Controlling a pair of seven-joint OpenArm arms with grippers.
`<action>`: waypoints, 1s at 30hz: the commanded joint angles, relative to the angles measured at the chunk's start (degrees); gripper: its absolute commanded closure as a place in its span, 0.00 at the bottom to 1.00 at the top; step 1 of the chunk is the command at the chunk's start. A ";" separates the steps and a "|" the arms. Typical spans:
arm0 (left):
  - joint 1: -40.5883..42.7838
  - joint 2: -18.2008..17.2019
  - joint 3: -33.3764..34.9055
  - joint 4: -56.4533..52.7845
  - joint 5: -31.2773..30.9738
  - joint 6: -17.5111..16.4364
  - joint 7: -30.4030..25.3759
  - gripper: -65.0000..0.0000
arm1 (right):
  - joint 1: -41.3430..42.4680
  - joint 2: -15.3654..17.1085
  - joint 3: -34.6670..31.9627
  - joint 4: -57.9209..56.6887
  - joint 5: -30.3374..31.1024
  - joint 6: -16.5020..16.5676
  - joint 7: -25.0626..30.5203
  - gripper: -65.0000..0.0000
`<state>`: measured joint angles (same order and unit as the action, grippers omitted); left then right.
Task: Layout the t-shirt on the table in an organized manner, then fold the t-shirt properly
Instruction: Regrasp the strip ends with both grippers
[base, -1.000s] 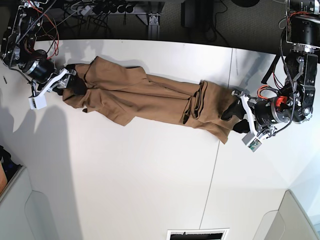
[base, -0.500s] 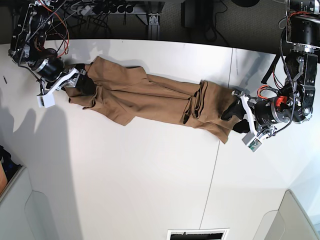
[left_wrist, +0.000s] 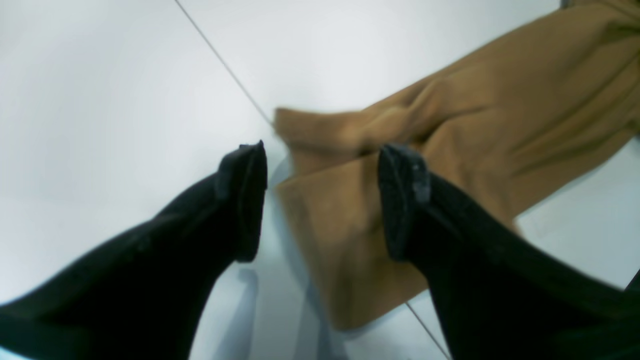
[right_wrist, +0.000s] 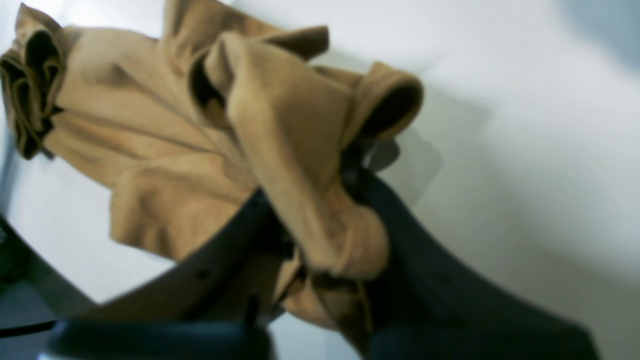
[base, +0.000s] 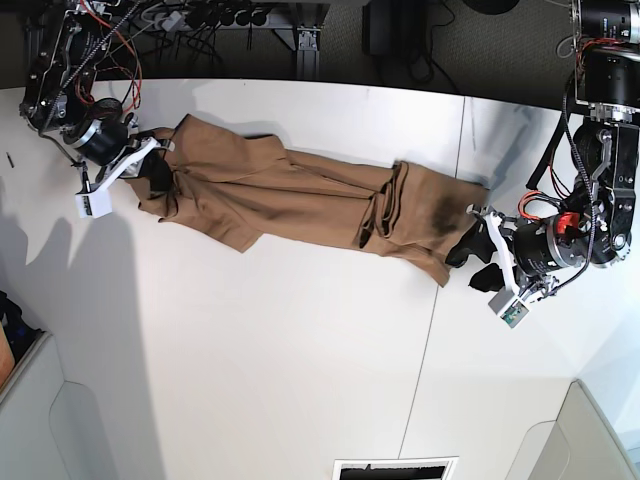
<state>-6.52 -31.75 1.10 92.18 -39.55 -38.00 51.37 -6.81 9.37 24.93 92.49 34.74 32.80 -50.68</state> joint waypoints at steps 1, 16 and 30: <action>-1.07 -1.31 -0.48 0.13 -0.22 0.63 -0.98 0.43 | 1.18 1.95 1.49 0.83 0.13 0.00 1.20 1.00; 3.54 6.29 -0.13 -5.75 1.09 2.36 -1.29 0.55 | 1.60 10.82 7.50 0.83 8.22 0.00 -0.79 1.00; 3.54 14.84 1.81 -12.28 8.92 2.38 -3.34 0.93 | 1.70 8.72 7.41 1.11 10.36 0.00 -2.10 1.00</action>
<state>-2.72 -16.62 2.81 79.81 -32.08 -35.62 45.58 -5.74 17.15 32.12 92.51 43.72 32.60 -53.67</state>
